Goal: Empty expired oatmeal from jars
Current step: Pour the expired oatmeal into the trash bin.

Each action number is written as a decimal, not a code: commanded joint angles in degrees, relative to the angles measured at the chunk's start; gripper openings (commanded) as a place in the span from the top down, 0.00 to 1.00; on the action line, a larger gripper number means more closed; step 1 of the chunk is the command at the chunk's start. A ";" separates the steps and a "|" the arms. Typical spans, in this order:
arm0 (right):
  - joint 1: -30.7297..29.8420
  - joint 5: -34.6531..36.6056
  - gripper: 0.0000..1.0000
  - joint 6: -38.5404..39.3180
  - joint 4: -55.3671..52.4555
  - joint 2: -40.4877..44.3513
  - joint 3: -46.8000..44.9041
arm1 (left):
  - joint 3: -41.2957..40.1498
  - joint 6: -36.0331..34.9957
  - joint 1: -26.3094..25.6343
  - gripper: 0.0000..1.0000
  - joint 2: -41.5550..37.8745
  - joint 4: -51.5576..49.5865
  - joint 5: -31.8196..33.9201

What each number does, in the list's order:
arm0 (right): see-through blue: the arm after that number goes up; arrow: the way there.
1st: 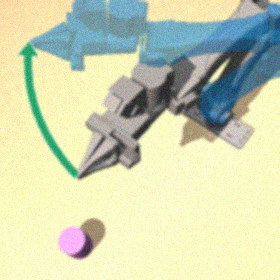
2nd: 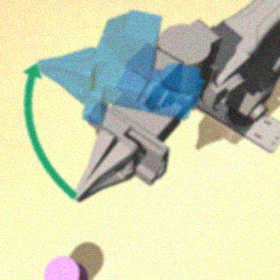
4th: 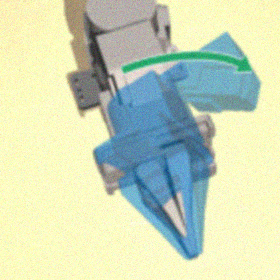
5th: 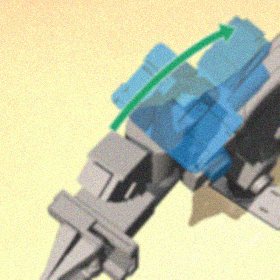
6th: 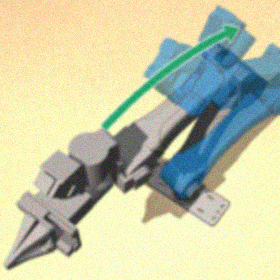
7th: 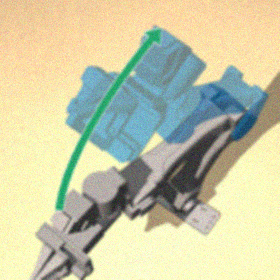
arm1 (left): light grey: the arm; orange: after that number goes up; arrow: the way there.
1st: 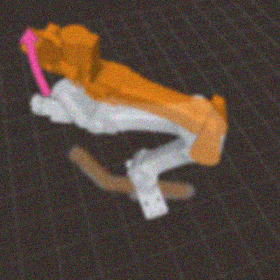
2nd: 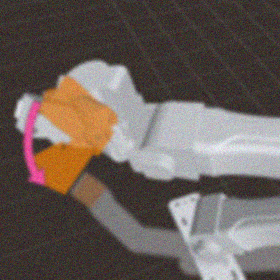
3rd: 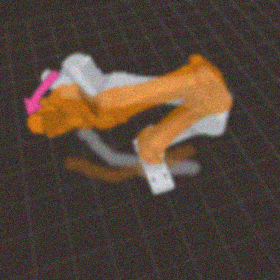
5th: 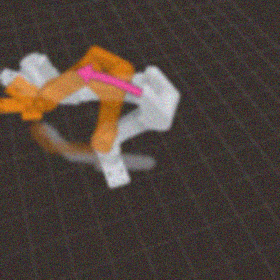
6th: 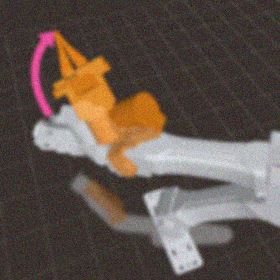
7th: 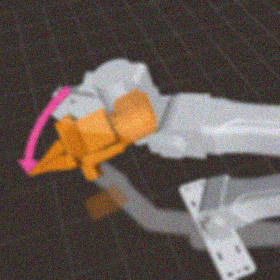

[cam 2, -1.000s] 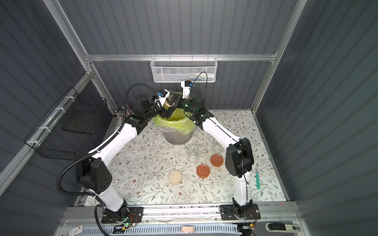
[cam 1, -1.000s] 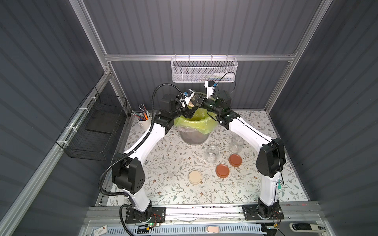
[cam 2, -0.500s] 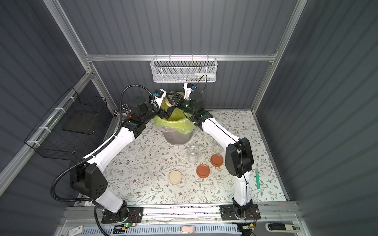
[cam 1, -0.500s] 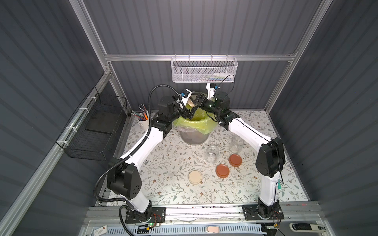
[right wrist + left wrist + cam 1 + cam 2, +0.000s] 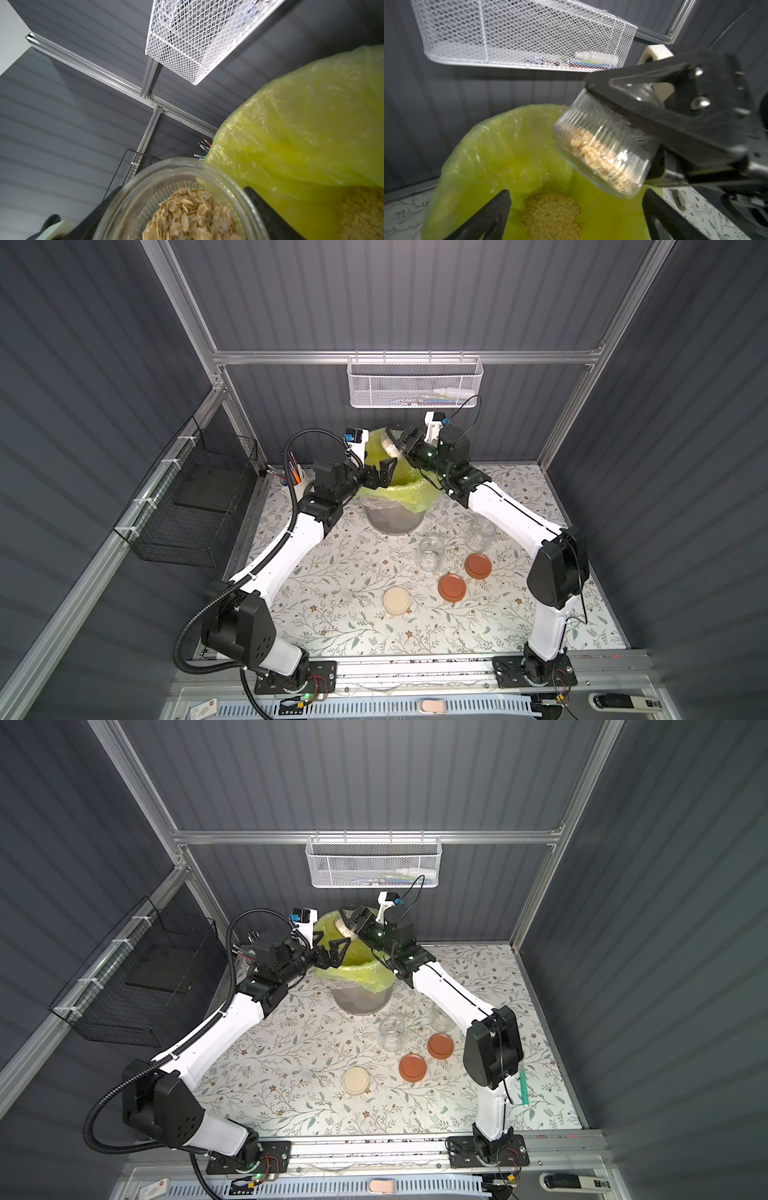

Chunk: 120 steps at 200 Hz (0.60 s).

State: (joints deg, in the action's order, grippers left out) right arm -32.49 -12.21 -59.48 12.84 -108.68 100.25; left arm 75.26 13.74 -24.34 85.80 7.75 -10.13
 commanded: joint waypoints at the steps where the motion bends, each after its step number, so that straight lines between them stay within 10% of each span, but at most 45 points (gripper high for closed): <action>1: -0.04 1.87 0.45 -2.80 2.70 2.40 -0.76 | -1.28 10.35 -0.01 0.00 -3.51 2.39 1.07; 120: -0.48 1.97 0.46 -18.25 2.06 4.61 -3.14 | -4.02 33.49 -2.47 0.00 -3.45 10.92 4.15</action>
State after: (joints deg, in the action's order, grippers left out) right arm -32.64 -10.90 -73.93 11.51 -106.63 97.06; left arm 70.70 42.44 -25.61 82.28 15.42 -6.83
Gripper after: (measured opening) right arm 0.826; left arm 0.997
